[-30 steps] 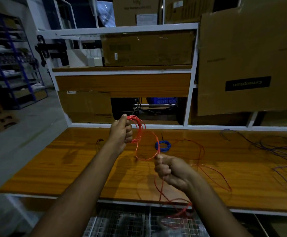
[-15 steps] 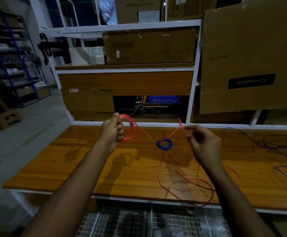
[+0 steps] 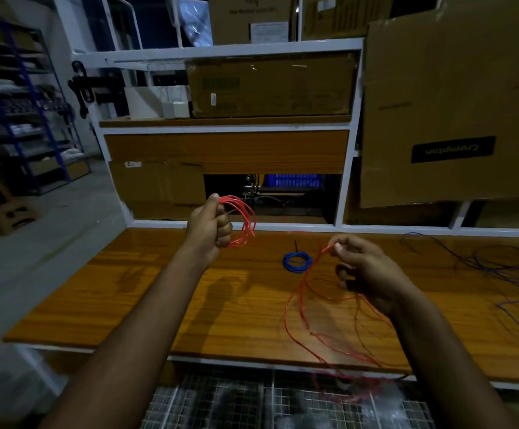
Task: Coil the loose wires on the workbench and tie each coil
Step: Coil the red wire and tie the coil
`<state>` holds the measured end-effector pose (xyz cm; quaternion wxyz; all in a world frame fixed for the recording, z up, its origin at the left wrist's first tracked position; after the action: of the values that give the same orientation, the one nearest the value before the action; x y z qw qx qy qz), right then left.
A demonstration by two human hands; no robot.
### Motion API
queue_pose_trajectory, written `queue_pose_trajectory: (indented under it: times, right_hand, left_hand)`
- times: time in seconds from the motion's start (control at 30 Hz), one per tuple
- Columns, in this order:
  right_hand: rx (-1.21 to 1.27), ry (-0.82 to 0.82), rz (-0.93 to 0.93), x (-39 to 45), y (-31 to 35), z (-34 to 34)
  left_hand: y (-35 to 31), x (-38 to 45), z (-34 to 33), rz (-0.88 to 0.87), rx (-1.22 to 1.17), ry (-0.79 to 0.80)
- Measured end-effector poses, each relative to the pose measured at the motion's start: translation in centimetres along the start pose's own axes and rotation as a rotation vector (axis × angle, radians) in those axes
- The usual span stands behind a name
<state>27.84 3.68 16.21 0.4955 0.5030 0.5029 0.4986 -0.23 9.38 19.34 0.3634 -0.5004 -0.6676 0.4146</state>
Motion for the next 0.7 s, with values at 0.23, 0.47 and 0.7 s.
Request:
queue_pose_trajectory:
  times: [0.23, 0.47, 0.7]
  right_hand:
    - [0.798, 0.454, -0.172, -2.5, -2.0, -6.8]
    - [1.073, 0.564, -0.263, -6.0, -2.9, -13.2]
    - [1.387, 0.721, -0.07, -9.4, 4.9, -11.2]
  left_hand:
    - [3.1, 0.4, -1.5, 0.066, -0.004, -0.021]
    - [5.6, 1.1, -0.6, 0.108, 0.022, -0.116]
    - [6.7, 0.7, 1.3, 0.12, 0.126, -0.176]
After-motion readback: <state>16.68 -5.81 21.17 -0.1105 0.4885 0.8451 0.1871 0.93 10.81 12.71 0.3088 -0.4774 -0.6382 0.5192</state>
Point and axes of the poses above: each hand's wrist, its own x-axis towards the middle knuckle, its own z-axis out of the back of the hand, y = z × x, the point moved 9 cm from there along x, towards the middle knuckle, and after that the axes turned 8 degrees about -y, right-handed, at the moved point
